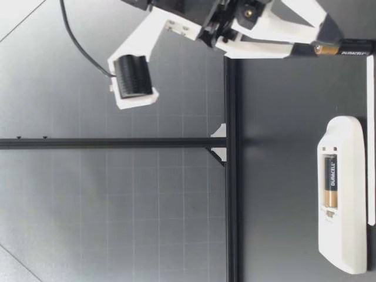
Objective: Place the battery into the slot of the remote controller.
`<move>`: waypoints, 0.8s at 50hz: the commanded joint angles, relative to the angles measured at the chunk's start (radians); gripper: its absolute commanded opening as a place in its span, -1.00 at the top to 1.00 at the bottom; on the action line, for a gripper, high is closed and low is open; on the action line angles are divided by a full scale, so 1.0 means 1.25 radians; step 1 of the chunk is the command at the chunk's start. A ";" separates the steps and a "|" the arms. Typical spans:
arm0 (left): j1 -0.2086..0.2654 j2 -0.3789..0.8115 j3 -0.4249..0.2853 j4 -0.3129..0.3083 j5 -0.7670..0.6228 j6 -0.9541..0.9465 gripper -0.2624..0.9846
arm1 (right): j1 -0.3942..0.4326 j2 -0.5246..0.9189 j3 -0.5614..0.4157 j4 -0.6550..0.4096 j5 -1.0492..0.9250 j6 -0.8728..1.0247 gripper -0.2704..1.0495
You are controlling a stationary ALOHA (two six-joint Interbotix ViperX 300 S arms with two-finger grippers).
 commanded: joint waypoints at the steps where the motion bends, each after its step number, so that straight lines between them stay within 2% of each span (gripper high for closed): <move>1: 0.001 0.007 -0.010 0.000 -0.006 -0.001 0.83 | -0.004 -0.006 -0.016 -0.001 -0.004 0.001 -0.16; 7: 0.001 0.007 -0.010 0.000 -0.007 -0.001 0.83 | -0.004 0.000 -0.018 -0.004 -0.006 0.001 -0.09; 17: 0.001 0.007 -0.009 0.000 -0.006 -0.001 0.83 | -0.002 -0.001 -0.026 -0.004 -0.001 0.002 0.32; 22: 0.001 0.007 -0.007 0.000 -0.005 -0.001 0.83 | -0.004 -0.001 -0.029 -0.004 0.002 0.004 0.44; 32: 0.002 0.022 -0.006 -0.004 0.010 -0.005 0.83 | -0.004 -0.026 -0.032 -0.004 0.001 0.006 0.51; 40: 0.005 0.114 -0.038 -0.022 0.102 -0.005 0.83 | -0.004 -0.075 -0.020 -0.004 -0.074 0.006 0.51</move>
